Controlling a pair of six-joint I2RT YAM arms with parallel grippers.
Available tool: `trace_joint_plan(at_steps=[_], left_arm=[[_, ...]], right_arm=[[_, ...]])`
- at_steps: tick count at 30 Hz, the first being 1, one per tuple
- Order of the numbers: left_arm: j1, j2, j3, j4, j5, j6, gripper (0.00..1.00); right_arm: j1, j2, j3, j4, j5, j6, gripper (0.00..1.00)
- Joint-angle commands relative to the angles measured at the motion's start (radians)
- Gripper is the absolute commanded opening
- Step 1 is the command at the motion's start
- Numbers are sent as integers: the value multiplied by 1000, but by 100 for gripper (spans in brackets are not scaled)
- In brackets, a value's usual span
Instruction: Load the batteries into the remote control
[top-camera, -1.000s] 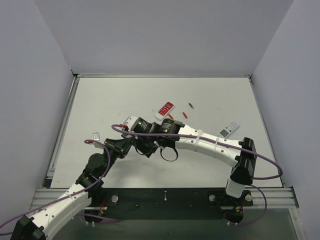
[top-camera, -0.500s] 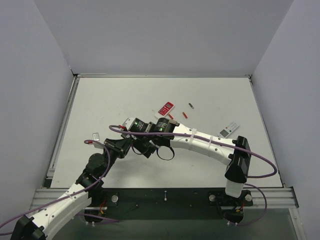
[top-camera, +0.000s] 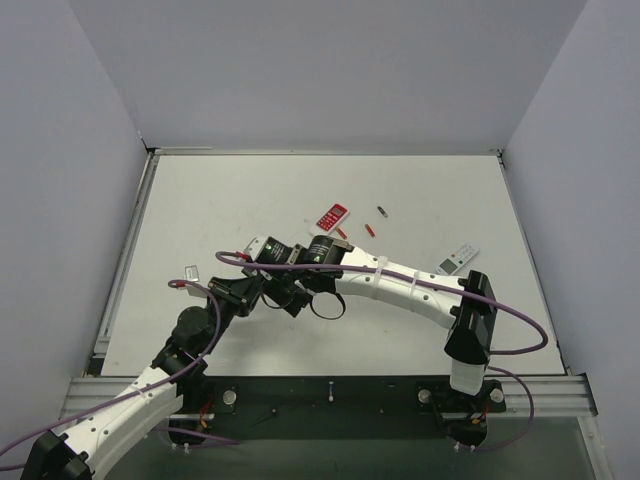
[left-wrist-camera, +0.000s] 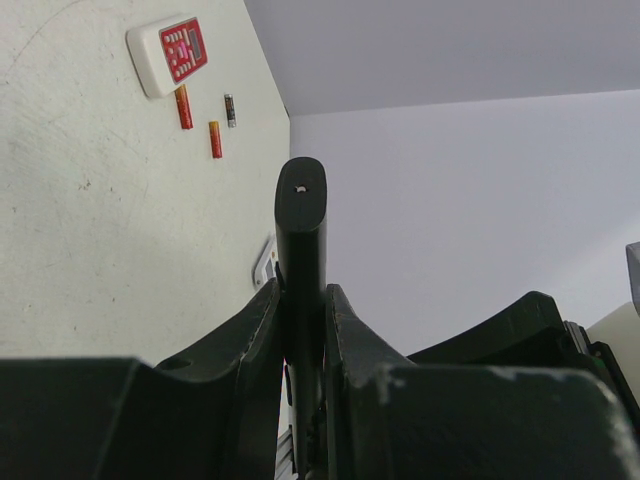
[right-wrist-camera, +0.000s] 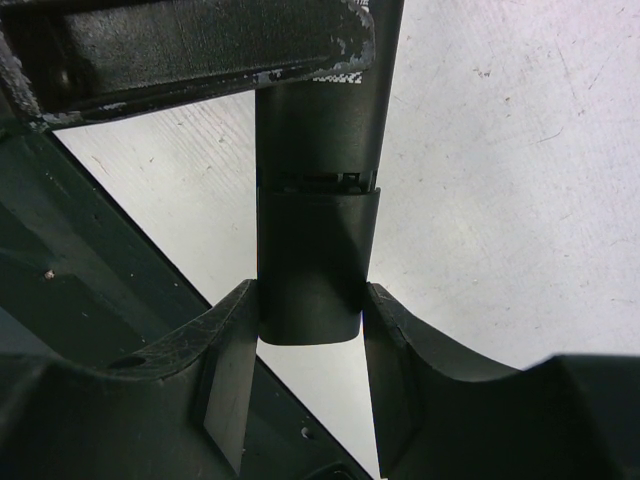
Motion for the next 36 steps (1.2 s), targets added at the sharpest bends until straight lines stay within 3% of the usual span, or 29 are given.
trace_joint_plan(at_steps=[1,26,36], left_arm=[[-5,5,-58,33,-11,8,0],[-5,-4,-66,40,-13,-10,0],[-5,-8,-69,39,-11,-13,0]], right_arm=[[-1,12,35,-43,2,14,33],[-1,10,33,-41,-5,28,39],[0,3,41,-40,-2,29,47]])
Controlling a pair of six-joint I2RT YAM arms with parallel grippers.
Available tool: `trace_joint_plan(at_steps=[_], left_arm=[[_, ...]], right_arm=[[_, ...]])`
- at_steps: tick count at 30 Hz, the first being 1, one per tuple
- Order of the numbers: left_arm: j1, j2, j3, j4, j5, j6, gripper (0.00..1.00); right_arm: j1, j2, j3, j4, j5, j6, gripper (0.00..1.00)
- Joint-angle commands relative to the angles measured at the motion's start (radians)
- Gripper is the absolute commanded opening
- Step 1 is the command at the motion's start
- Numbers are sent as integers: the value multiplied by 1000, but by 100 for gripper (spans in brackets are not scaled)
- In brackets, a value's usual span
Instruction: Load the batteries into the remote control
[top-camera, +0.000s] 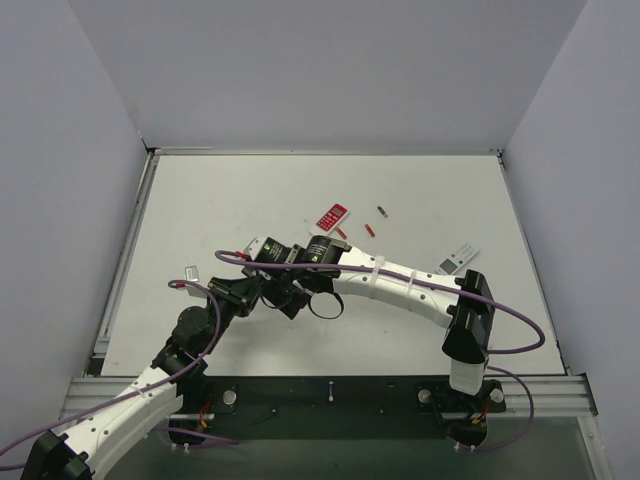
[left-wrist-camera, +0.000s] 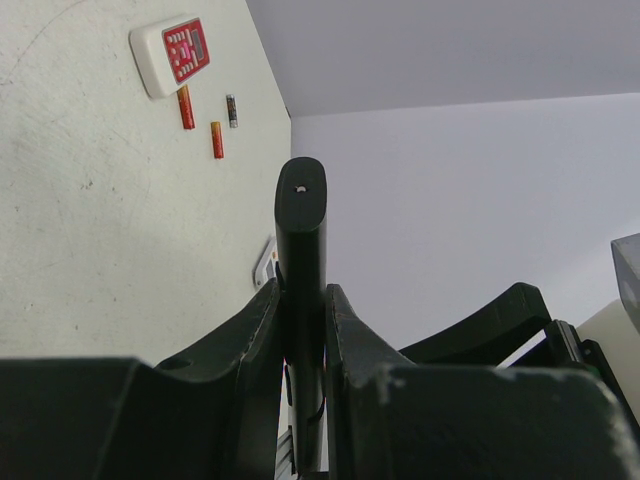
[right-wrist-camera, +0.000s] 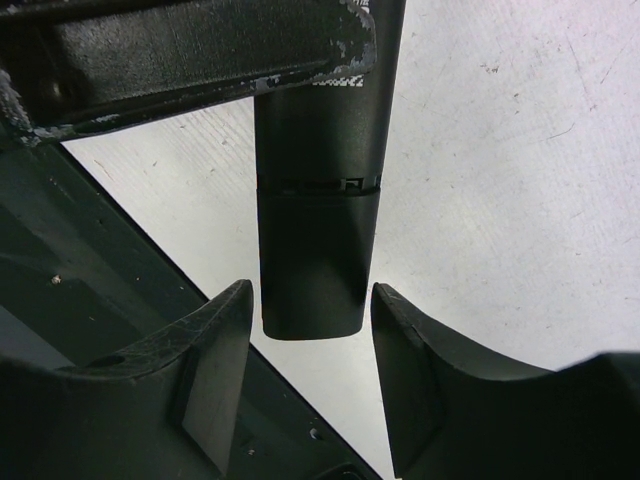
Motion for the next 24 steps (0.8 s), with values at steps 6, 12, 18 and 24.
trace_joint_plan(at_steps=[6,12,18,24], left_arm=[[-5,-12,-71,44,-8,-7,0],[-5,-8,-72,44,-9,-8,0],[-5,-9,-75,50,-5,-7,0],[-5,-12,-68,55,5,-2,0]], right_arm=[[2,-24,45,-36,5,4,48],[6,-67,61,-32,11,-1,50],[6,-163,2,39,2,-7,48],[-12,-194,-85,119,-18,-9,29]])
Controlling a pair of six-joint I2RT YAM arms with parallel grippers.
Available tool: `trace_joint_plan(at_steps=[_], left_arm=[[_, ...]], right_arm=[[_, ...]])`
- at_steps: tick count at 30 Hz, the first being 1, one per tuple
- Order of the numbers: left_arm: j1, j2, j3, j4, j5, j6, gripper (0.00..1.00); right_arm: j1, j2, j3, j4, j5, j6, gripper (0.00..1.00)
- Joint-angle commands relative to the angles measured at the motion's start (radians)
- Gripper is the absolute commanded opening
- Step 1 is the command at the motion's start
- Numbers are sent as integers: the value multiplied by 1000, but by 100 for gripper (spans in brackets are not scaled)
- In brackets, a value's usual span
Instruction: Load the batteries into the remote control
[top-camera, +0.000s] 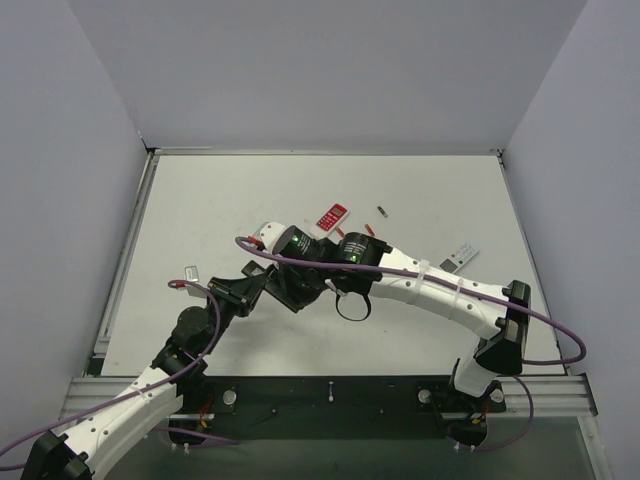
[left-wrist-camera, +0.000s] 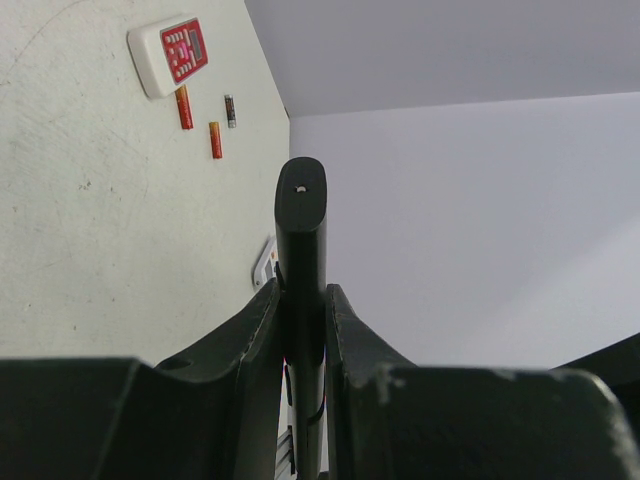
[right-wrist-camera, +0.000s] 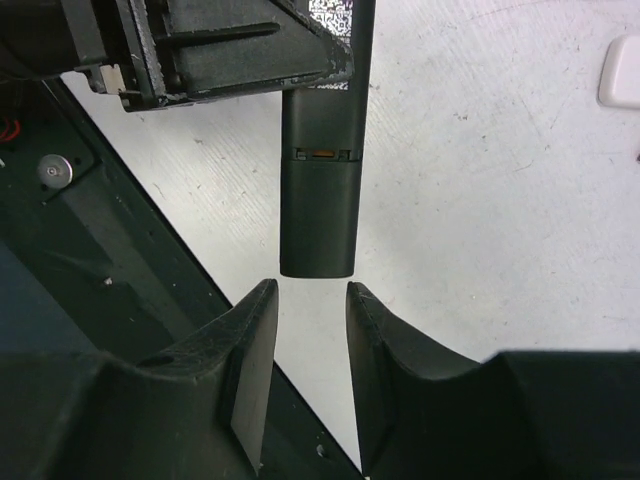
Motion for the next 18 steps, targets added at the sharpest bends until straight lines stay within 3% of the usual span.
trace_joint_plan(at_steps=[1,18], left_arm=[[-5,-8,-66,56,10,-1,0],[-5,2,-54,82,35,8,0]], right_arm=[[-15,-22,-41,52,-8,-1,29],[-35,59,-70,141,-62,-3,26]])
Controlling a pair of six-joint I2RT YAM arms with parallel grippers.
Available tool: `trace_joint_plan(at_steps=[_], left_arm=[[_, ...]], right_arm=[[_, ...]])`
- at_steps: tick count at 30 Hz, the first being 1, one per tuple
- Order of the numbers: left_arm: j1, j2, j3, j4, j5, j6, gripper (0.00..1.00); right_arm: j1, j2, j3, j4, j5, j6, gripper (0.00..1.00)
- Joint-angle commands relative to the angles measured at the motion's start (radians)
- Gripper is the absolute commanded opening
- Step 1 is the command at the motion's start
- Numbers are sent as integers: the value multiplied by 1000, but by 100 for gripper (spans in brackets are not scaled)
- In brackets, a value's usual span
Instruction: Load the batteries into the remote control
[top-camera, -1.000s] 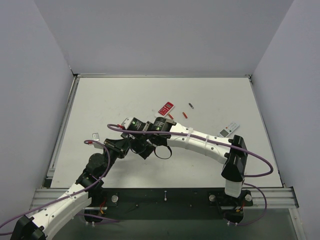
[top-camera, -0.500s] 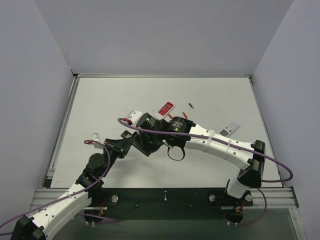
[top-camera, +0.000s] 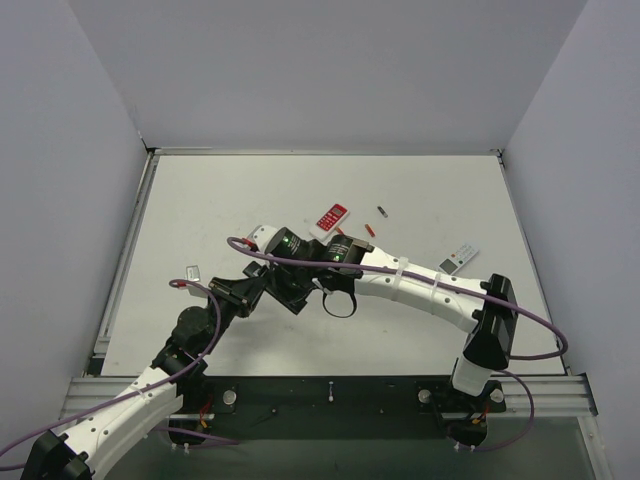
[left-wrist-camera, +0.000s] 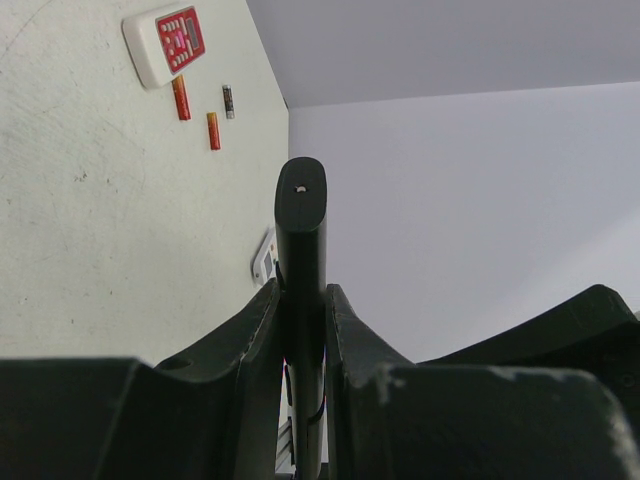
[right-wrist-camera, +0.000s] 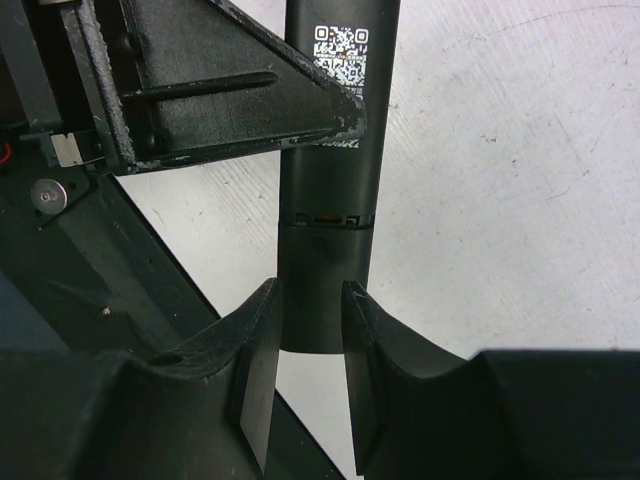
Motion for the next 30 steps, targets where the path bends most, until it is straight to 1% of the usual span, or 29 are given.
trace_joint_plan(at_steps=[1,11,19,24,25,27,28,29,30], left_arm=[[-5,3,-52,84,16,7,0],[-5,-1,-49,98,25,4,0],[-5,-6,-51,96,28,3,0],[-5,-12,-60,90,31,0,0],[-5,-13,-61,88,31,-2,0],[-5,-20,-65,81,36,-3,0],[-5,-27,-65,78,37,-2,0],[-5,-32,-63,67,39,-2,0],[-3,-36,-62,59,40,1,0]], right_arm=[[-6,20,-8,18,-10,-4,26],[-6,51,-15,18,-19,-2,26],[-2,25,-12,17,-30,-11,26],[15,-78,-31,46,-43,-71,27],[17,-133,-76,97,-60,-105,27],[18,-196,-136,164,-141,-138,29],[18,-256,-175,231,-166,-190,30],[20,-283,-236,257,-181,-211,30],[20,-307,-264,277,-218,-240,32]])
